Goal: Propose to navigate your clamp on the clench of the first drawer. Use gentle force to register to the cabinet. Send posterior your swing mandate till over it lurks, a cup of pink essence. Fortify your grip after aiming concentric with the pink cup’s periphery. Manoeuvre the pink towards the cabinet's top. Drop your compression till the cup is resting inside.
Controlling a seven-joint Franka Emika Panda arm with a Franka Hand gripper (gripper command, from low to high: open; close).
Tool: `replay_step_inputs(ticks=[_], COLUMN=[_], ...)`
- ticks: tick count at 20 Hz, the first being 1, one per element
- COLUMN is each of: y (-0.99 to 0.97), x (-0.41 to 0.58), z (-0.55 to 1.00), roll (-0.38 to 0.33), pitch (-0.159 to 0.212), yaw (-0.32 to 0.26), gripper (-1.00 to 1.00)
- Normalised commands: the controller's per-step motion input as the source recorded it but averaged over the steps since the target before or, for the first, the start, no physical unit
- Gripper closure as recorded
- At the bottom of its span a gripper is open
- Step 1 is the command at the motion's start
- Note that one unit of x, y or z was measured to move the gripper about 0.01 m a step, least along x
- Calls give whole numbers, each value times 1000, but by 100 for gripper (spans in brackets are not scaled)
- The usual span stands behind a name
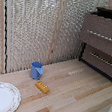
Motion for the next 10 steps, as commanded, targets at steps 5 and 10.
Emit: replay_step_inputs(ticks=[5,10], y=[-764,-638], x=[0,0], z=[128,-27], roll=[235,194], pitch=[20,0], yaw=[-4,-6], gripper=[100,100])
